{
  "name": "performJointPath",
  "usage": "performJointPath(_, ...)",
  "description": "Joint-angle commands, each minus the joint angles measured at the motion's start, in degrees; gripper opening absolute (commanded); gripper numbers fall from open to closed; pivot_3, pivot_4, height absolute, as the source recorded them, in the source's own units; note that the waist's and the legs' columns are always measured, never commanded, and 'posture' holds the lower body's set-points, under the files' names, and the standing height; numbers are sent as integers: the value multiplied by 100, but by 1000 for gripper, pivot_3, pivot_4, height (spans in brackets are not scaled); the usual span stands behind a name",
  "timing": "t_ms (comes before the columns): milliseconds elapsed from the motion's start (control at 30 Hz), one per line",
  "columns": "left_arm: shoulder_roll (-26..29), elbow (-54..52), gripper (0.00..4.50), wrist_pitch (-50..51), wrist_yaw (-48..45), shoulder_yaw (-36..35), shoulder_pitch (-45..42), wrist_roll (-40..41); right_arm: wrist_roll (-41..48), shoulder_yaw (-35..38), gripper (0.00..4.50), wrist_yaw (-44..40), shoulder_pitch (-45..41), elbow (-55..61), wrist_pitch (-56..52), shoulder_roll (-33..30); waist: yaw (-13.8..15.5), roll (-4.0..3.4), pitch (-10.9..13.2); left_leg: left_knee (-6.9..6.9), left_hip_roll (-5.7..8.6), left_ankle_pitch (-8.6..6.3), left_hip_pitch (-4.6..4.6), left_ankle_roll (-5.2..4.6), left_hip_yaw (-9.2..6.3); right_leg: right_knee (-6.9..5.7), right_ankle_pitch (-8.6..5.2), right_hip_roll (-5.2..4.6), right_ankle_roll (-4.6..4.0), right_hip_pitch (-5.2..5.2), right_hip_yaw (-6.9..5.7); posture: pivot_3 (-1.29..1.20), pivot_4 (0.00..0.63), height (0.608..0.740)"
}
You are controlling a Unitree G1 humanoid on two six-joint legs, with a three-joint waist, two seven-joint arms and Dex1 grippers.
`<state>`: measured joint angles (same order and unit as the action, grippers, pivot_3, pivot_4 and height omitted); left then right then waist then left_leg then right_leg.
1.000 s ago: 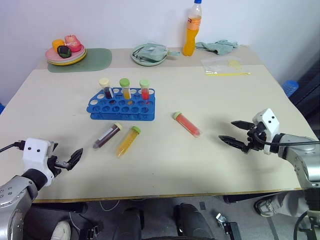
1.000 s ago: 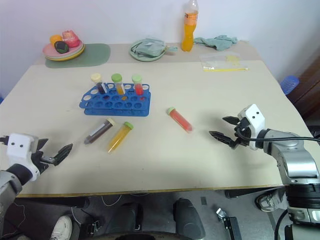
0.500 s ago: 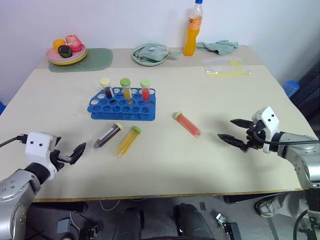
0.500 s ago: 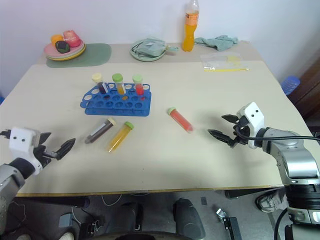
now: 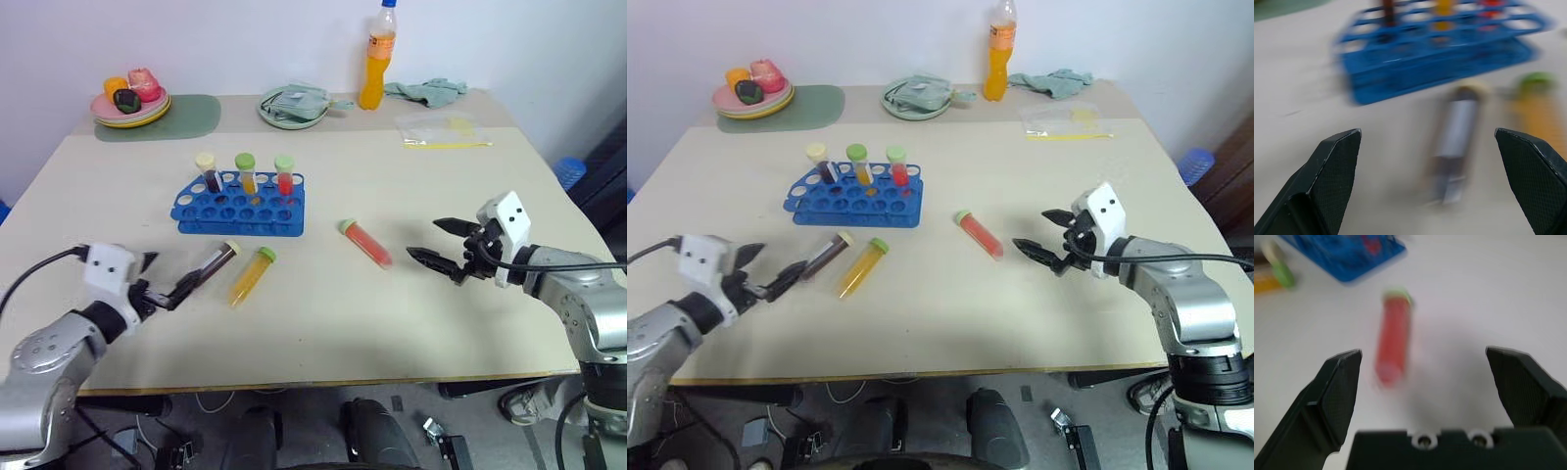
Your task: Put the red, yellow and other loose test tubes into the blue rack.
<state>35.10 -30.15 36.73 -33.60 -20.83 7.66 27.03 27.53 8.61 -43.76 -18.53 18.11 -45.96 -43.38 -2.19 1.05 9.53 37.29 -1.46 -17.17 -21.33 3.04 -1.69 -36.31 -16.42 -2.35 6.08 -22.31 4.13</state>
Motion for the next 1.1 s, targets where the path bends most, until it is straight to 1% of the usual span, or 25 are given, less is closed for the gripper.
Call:
performJointPath(33, 238, -353, 4500, -134, -425, 390, -134, 142, 550, -98, 4488, 337, -497, 962, -943, 40, -7, 0, 0, 0, 0, 0, 0, 0, -1, -1, 0, 1, 0, 0, -1, 0, 150, 740)
performJointPath(100, 317, -506, 4500, -157, -607, 776, -236, 136, 623, -529, 4488, 757, -1108, 1226, -2044, 66, -36, -3, 0, -1, -1, 0, 1, 0, -3, -2, 0, 1, -1, -2, 0, 0, 150, 740)
performJointPath(133, 335, -539, 4500, -158, -647, 898, -286, 130, 646, -649, 4488, 976, -1395, 1228, -2524, 178, -37, -4, -1, -1, -2, 0, 2, 0, -3, -4, 0, 1, -2, -4, 3, 0, 150, 740)
performJointPath(167, 340, -581, 4500, -161, -678, 1082, -351, 97, 644, -706, 4488, 1233, -1889, 1043, -3420, 531, -40, -2, -2, -1, -3, 0, 2, 0, -3, -4, 1, 2, -5, -6, 4, 0, 150, 740)
performJointPath(200, 347, -575, 4500, -180, -709, 1178, -389, 72, 629, -711, 4488, 1419, -2233, 897, -4047, 838, -52, -2, -2, -1, -4, 0, 3, 0, -4, -4, 1, 3, -6, -6, 4, 0, 150, 740)
performJointPath(233, 317, -547, 4500, -202, -695, 1352, -452, 0, 456, -911, 4488, 1739, -2605, 685, -4450, 1122, -40, -2, -2, 0, -5, 1, 2, 0, -3, -5, 5, 7, -12, -11, 9, 0, 150, 740)
performJointPath(267, 274, -496, 4500, -223, -683, 1495, -513, -42, 219, -1273, 4488, 2059, -2928, 477, -4635, 1228, -35, -5, -3, -2, -4, 6, -4, -4, -5, -6, 7, 10, -16, -18, 9, 0, 150, 740)
performJointPath(333, 214, -412, 4500, -264, -661, 1665, -591, -87, -13, -1774, 4488, 2485, -3310, 119, -4654, 1281, -11, -8, -3, -5, -4, 8, -5, -4, -5, -11, 8, 10, -18, -27, 9, 0, 150, 740)
performJointPath(500, 28, -398, 4500, -353, -594, 1970, -650, -147, -51, -2375, 4488, 3032, -4124, -1215, -4654, 1463, -4, -7, -3, -7, 7, 9, -17, -2, -2, -3, 8, -7, -17, -28, 0, 0, 150, 740)
performJointPath(600, -50, -391, 4500, -419, -529, 2056, -615, -210, 62, -2487, 4488, 3213, -4416, -1943, -4654, 1625, -39, -7, -3, -7, 11, 10, -16, -3, -1, -4, 9, -7, -15, -28, 1, 0, 150, 740)
performJointPath(700, -116, -386, 4500, -489, -478, 2113, -559, -262, 156, -2594, 4488, 3342, -4670, -2600, -4654, 1945, -49, -8, -3, -9, 6, 10, -14, -3, -1, -8, 10, 3, -14, -29, -1, 0, 150, 740)
performJointPath(767, -156, -386, 4500, -520, -449, 2120, -528, -277, 219, -2714, 4488, 3361, -4809, -2883, -4654, 2105, -50, -9, -4, -12, 4, 10, -14, -4, 1, -15, 10, 8, -14, -34, -1, 0, 150, 740)
performJointPath(867, -184, -391, 4500, -564, -438, 2138, -480, -309, 40, -2908, 4488, 3409, -4907, -3200, -4654, 2261, -45, -9, -4, -12, -2, 10, -14, -4, 0, -20, 10, 16, -14, -37, -1, 0, 150, 740)
performJointPath(1100, -198, -403, 4500, -662, -401, 2158, -385, -361, -434, -3261, 4488, 3136, -5080, -3950, -4507, 2518, -40, -9, -3, -10, -2, 10, -14, -4, 2, -20, 10, 15, -14, -36, -2, 0, 150, 740)
